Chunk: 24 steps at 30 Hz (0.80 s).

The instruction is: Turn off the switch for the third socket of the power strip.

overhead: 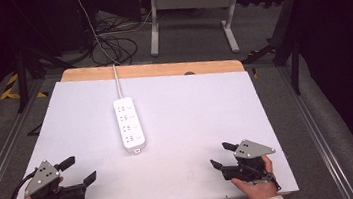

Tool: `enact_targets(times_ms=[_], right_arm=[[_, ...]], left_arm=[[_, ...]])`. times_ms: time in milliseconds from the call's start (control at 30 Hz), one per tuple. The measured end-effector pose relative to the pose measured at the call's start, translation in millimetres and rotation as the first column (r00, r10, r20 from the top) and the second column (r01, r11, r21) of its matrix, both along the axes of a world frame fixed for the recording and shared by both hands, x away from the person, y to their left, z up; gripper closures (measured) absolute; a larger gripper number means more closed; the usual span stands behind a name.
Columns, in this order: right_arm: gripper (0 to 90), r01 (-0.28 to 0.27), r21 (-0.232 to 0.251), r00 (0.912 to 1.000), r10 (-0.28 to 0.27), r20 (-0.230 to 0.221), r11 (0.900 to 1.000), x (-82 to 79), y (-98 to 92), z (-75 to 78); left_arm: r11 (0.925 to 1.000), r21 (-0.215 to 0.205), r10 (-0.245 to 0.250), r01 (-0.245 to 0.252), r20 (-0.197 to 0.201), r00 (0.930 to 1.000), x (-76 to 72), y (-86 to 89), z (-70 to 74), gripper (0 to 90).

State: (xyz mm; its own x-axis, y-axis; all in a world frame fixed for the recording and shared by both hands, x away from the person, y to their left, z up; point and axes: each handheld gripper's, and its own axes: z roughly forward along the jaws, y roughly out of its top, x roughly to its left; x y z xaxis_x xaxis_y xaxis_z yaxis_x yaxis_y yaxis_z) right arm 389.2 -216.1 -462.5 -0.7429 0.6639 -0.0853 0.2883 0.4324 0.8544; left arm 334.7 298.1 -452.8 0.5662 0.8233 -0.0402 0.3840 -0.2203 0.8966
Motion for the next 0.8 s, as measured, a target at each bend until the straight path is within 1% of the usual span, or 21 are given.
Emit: enact_targets(times_ms=[67, 100, 167, 333, 400, 500, 600, 700, 800], right_arm=[[30.5, -0.001, -0.003, 1.0000, 0.001, 0.005, 1.000, -0.9, -0.2, 0.5], [30.5, -0.002, -0.003, 1.0000, 0.002, 0.007, 1.000, -1.1, -0.3, 0.4], [30.5, -0.003, -0.002, 1.0000, 0.003, 0.005, 1.000, -1.1, -0.2, -0.1], [30.0, -0.003, 0.000, 1.0000, 0.003, 0.003, 1.000, -0.5, -0.2, -0.5], [29.9, -0.004, 0.001, 1.0000, 0.004, 0.003, 1.000, -0.4, -0.2, -0.5], [30.0, -0.003, 0.000, 1.0000, 0.003, 0.002, 1.000, -0.7, -0.1, -0.7], [30.0, -0.004, 0.002, 1.0000, 0.004, 0.002, 1.000, -0.6, -0.3, -0.7], [29.9, -0.004, 0.003, 1.0000, 0.004, 0.000, 1.000, -0.4, -0.5, -0.9], [29.9, -0.003, 0.004, 1.0000, 0.003, 0.000, 1.000, -0.3, -0.6, -0.8]], left_arm=[[1.0000, 0.009, 0.001, -0.001, 0.007, 1.0000, -0.7, -0.9, 0.3, 14.3], [0.9997, 0.026, -0.003, 0.003, 0.013, 0.9999, -0.8, -0.8, 0.7, 14.4], [0.9993, 0.037, 0.003, -0.003, 0.020, 0.9998, -1.4, -2.0, 0.8, 14.4], [0.9994, 0.033, 0.005, -0.005, 0.019, 0.9998, -1.2, -1.3, 1.1, 14.5], [0.9997, 0.025, 0.007, -0.008, 0.020, 0.9998, -1.2, -0.5, 1.6, 14.5], [1.0000, 0.003, 0.005, -0.005, 0.005, 1.0000, -1.4, 0.0, 2.1, 14.6], [1.0000, -0.007, 0.001, -0.001, -0.004, 1.0000, -1.5, 0.6, 2.6, 17.1], [1.0000, -0.003, -0.003, 0.003, -0.004, 1.0000, -1.4, 0.4, 3.1, 18.8], [0.9999, 0.015, -0.004, 0.004, 0.006, 1.0000, -1.5, 0.0, 3.4, 19.4]])
